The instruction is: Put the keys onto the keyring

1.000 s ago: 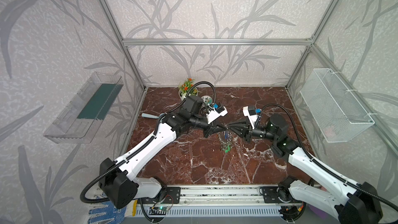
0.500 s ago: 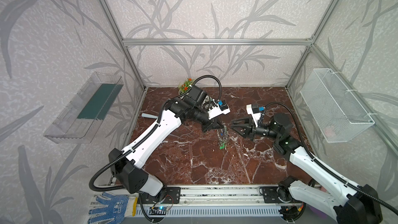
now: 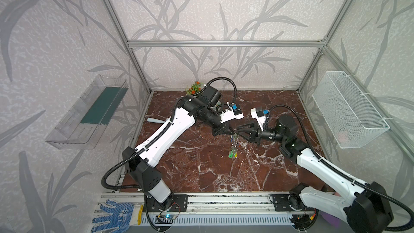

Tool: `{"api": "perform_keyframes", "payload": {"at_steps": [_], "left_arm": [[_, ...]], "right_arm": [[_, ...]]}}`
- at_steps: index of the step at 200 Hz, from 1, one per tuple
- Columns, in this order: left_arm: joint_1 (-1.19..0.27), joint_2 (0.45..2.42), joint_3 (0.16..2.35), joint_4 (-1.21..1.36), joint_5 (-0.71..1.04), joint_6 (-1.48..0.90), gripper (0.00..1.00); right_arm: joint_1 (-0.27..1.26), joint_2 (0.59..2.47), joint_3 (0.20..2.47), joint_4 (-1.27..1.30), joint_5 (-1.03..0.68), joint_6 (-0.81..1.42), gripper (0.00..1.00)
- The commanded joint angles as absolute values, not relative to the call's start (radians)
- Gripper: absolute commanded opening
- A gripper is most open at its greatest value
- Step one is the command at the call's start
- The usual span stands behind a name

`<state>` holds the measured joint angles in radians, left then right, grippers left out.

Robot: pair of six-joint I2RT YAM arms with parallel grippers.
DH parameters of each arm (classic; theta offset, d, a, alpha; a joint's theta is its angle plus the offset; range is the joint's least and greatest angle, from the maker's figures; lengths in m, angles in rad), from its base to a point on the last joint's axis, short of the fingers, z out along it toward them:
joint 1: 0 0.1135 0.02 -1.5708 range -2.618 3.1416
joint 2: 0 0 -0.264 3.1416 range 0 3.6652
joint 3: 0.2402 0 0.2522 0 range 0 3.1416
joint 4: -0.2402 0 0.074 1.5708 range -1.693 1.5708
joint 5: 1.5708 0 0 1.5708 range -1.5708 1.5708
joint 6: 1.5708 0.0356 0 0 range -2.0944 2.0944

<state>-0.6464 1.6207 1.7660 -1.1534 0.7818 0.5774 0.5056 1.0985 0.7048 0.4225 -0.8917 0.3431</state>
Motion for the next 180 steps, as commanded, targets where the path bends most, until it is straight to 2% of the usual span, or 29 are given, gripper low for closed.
{"api": "perform_keyframes", "payload": {"at_steps": [1, 48, 180], "left_arm": [[-0.652, 1.619, 1.823, -1.169, 0.815, 0.621, 0.00], [-0.661, 1.625, 1.830, -1.176, 0.807, 0.620, 0.00], [-0.662, 1.622, 1.829, -1.164, 0.793, 0.597, 0.00]], "right_arm": [[0.513, 1.101, 0.723, 0.462, -0.910, 0.340, 0.28], [0.516, 1.100, 0.717, 0.464, -0.907, 0.339, 0.24], [0.520, 1.089, 0.695, 0.460, -0.916, 0.347, 0.00]]}}
